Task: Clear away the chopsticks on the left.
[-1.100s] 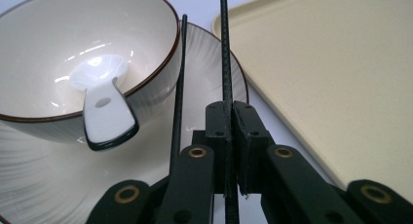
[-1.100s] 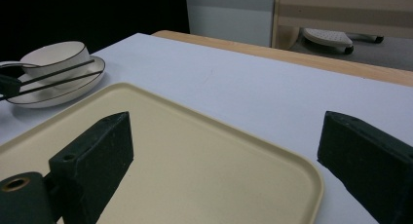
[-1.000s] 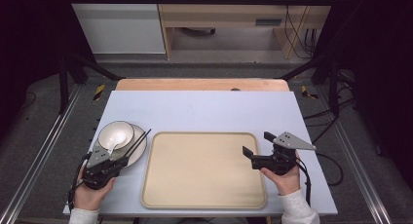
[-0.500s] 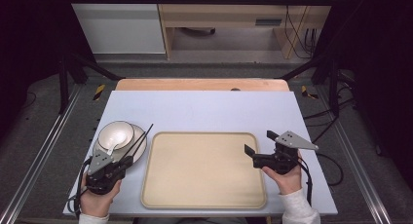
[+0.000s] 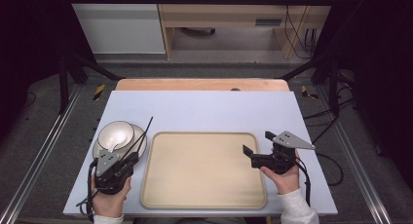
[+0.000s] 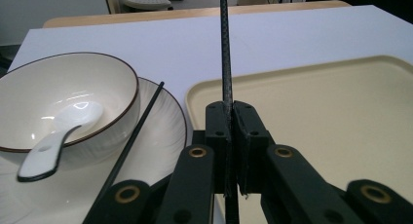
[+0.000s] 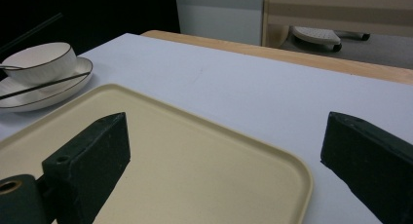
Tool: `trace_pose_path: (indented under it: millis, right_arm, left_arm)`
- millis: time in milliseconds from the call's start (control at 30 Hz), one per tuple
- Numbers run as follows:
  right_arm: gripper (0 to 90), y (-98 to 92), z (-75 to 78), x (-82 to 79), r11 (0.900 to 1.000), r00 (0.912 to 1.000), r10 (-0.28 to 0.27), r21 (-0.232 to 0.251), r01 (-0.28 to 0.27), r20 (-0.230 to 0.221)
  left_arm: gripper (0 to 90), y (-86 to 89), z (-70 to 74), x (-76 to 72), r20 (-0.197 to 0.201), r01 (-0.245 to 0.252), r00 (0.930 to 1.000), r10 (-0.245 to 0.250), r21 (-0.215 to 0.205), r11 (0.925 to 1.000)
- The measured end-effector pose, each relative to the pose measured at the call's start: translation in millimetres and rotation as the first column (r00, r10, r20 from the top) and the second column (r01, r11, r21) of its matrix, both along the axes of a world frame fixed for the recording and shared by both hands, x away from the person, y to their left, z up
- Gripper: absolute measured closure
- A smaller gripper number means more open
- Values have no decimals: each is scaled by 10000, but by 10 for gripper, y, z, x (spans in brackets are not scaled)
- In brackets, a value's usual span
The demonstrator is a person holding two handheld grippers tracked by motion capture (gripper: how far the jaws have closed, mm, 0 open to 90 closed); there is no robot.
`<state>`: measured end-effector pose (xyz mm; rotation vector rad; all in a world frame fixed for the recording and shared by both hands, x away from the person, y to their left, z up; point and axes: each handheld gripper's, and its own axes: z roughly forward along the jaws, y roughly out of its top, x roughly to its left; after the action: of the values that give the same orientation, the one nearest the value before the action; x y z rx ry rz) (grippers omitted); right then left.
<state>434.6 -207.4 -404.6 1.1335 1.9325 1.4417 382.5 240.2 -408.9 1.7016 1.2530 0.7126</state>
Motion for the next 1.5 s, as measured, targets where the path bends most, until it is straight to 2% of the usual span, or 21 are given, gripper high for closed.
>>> trace_pose_path:
  millis: [100,167,267,333,433,567,767,1100,1300,1500]
  right_arm:
    - [40,15,2,1,10000,10000,41,-21,-41,21]
    - [41,12,9,-5,10000,10000,60,19,-60,24]
    - [42,-8,19,-7,9999,10000,70,119,-71,37]
    - [43,-9,18,-7,9999,10000,81,142,-82,14]
    - [43,0,13,-3,9999,10000,94,79,-94,-9]
    - [45,3,13,-2,9999,9999,115,61,-115,21]
    - [45,21,5,2,9999,9998,168,27,-168,-56]
    - [46,46,-8,10,9998,9998,184,-67,-184,-83]
    - [48,44,-3,7,9998,9998,191,-44,-191,-58]
    - [48,49,-16,14,9995,9997,235,-201,-237,-72]
  left_arm:
    - [855,-99,16,-3,-40,-97,9999,96,-272,9996]
    - [855,-172,23,-14,-21,-229,9997,229,-250,9994]
    - [855,-255,12,-27,69,-415,9991,419,-459,9981]
    - [855,-277,-13,-39,37,-548,9985,552,-717,9959]
    - [855,-298,-93,-66,-18,-683,9977,685,-1004,9926]
    - [855,-332,-207,-109,-52,-861,9963,860,-1155,9896]
    - [855,-368,-387,-118,-314,-1078,9940,1045,-1350,9850]
    - [855,-412,-648,-28,-823,-1438,9874,1352,-1085,9836]
    - [855,-435,-684,9,-946,-1509,9853,1424,-906,9844]
    - [854,-464,-723,68,-1355,-1481,9812,1371,-752,9861]
